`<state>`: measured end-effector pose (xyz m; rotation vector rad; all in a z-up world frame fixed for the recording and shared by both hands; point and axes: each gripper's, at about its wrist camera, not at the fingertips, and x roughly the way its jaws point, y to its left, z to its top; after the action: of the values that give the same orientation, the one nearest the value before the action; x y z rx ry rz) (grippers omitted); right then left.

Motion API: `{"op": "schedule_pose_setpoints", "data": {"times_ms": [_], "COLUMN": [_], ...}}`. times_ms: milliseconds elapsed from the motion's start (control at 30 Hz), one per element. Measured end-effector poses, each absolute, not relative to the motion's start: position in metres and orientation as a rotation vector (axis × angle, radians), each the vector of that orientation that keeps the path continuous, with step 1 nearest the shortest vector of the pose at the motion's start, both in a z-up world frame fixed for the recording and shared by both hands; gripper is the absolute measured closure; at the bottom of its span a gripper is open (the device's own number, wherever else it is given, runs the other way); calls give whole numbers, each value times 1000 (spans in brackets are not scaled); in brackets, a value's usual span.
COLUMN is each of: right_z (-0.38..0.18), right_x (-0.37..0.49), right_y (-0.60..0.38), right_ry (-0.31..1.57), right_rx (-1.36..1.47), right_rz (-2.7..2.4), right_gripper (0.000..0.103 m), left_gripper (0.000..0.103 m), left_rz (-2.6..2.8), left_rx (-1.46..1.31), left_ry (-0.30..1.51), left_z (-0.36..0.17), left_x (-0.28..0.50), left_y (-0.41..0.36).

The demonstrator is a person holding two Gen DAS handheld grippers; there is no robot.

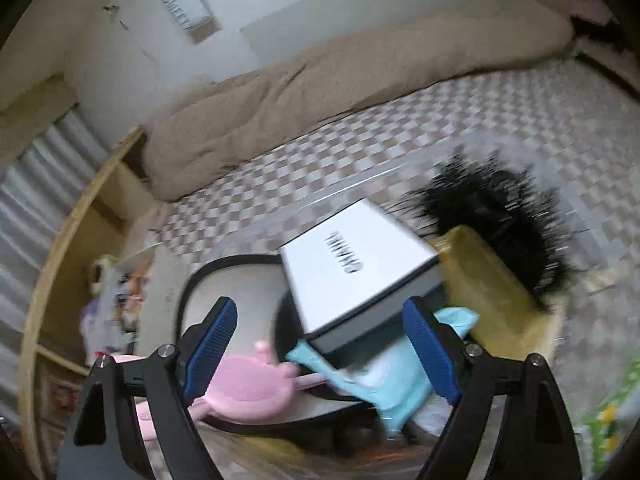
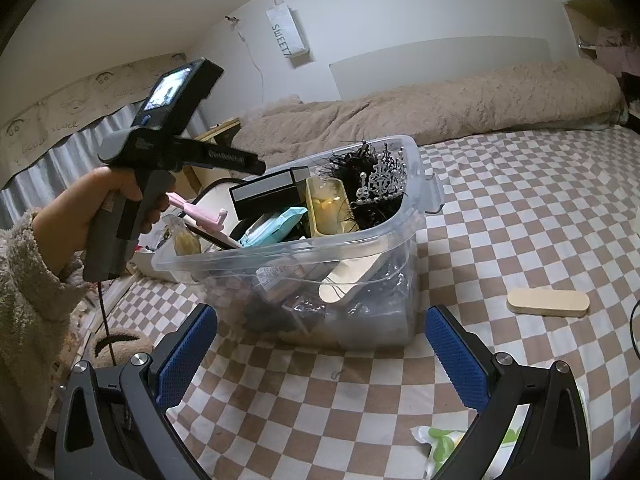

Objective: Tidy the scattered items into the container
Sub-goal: 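Withdraw the open left tool up from the clear box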

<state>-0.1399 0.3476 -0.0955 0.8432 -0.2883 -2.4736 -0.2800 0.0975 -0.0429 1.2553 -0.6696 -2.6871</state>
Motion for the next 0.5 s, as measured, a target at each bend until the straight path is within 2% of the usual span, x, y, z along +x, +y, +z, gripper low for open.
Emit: {"op": "schedule_pose_setpoints", "data": {"times_ms": [167, 500], "right_z": [-98, -102], "right_x": [-141, -143], "right_y": [344, 343], "right_ry": [-272, -267], "right_rx": [855, 879], "right_rz": [-2467, -2469], "right_gripper": [0, 0], "left_gripper": [15, 15], "left_rz": [-2616, -2612], "left_rx": [1170, 1111], "left_ry": [-755, -645], "left_z": [-44, -15], "left_x": [-285, -279], "left_y": [91, 54]}}
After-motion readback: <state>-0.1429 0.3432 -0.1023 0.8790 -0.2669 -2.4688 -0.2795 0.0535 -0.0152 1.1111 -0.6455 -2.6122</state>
